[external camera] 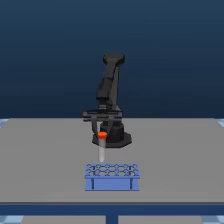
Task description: Pick up the centrifuge tube on the rack
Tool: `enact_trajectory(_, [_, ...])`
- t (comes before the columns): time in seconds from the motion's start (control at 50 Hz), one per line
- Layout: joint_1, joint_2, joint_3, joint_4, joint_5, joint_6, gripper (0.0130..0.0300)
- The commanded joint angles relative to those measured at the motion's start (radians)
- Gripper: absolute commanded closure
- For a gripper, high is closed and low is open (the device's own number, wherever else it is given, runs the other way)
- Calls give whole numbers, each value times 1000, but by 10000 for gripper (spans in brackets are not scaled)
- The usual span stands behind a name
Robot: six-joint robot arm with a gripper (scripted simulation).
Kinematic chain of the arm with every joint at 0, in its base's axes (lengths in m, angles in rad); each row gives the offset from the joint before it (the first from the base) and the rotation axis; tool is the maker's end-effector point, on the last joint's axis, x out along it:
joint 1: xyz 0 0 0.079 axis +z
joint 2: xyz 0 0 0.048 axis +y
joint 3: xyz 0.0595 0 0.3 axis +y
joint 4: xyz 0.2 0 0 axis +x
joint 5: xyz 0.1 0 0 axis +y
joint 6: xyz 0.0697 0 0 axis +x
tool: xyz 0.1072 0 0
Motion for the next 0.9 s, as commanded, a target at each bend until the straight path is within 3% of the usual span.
enact_trajectory(0.02, [0,-7,-10,-74,-15,97,300])
enact_trajectory(0.52, [0,-27,-44,-251,-53,278,300])
enact_trajectory(0.9, [0,-29,-48,-268,-58,295,300])
